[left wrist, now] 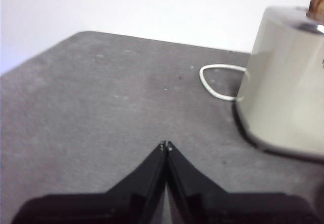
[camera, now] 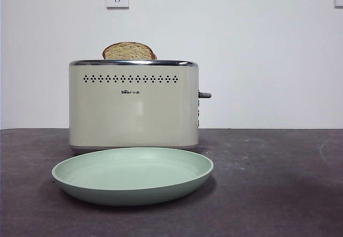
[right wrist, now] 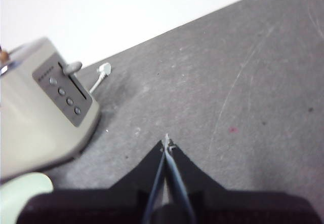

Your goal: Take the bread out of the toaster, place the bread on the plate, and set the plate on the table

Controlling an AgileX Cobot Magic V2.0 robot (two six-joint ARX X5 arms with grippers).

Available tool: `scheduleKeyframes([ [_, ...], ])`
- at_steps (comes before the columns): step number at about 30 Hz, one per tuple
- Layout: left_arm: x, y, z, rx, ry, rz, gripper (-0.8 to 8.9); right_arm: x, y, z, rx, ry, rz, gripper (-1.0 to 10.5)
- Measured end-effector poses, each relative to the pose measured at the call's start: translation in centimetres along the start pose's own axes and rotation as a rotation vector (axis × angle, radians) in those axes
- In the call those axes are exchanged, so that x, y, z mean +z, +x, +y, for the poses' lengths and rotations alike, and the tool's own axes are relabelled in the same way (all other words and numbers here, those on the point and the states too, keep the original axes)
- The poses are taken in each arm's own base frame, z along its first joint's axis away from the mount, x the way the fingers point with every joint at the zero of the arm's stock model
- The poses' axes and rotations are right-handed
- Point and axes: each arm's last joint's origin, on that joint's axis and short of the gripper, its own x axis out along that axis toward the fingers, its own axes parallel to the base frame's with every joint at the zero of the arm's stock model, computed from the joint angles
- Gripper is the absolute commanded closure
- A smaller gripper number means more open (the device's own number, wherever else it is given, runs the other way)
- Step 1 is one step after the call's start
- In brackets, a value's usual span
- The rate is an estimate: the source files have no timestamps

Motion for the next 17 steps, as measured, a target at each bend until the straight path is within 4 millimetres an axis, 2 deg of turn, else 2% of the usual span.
scheduleKeyframes([
  [2,0.0,0.0,-0.1,-0.023,-0.069,0.004,8.18,0.0,0.0,0.0,0.012,0.053,0.006,9.5],
  [7,0.2,-0.1,-0.7,-0.222,-0.173,0.040,8.19,0.0,-0.1,0.5,0.124,0.166,0.074,9.6],
  [10,1.2,-0.7,-1.0,-0.273,-0.217,0.108,8.19,1.2,-0.4,1.2,0.166,0.194,0.094,9.6],
  [13,4.1,-1.5,-1.5,-0.287,-0.233,0.094,8.19,3.3,-0.7,2.2,0.209,0.189,0.092,9.6],
  [17,9.0,-2.3,-2.5,-0.343,-0.221,0.057,8.19,6.2,-0.6,3.7,0.271,0.137,0.123,9.6],
])
